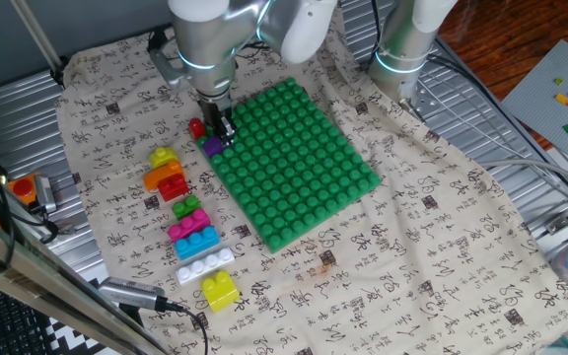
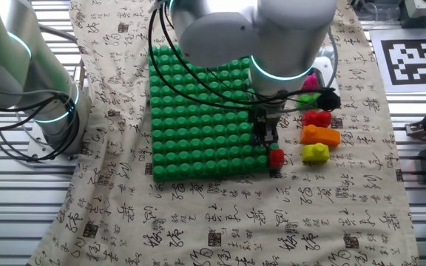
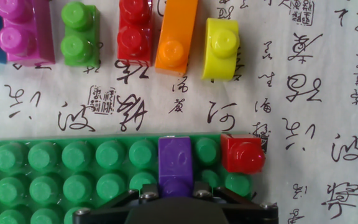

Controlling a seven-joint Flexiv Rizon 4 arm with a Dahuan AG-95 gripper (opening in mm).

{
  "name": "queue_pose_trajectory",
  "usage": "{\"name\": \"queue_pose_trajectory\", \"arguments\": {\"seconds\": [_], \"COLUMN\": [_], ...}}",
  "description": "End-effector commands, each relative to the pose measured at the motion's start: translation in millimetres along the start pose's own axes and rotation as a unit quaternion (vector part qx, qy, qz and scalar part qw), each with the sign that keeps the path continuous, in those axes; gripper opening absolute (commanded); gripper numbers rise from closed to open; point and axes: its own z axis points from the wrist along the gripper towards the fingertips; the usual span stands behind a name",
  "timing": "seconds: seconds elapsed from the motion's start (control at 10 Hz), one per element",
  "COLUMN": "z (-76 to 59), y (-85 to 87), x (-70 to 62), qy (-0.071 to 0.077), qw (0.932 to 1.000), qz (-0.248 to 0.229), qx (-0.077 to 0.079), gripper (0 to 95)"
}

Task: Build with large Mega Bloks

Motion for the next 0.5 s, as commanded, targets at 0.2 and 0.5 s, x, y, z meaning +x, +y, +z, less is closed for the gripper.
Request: {"name": "queue_pose_trajectory", "arguments": {"seconds": [0.2,0.5], "z": [-0.6,-19.2], "y": [0.1,2.3], "x": [-0.3,-0.2], "qy": [-0.001,0.002], "qw": [1.0000,1.0000], "qz": [-0.002,-0.002], "qx": [0.001,-0.002], "gripper": [57.0,57.0]}}
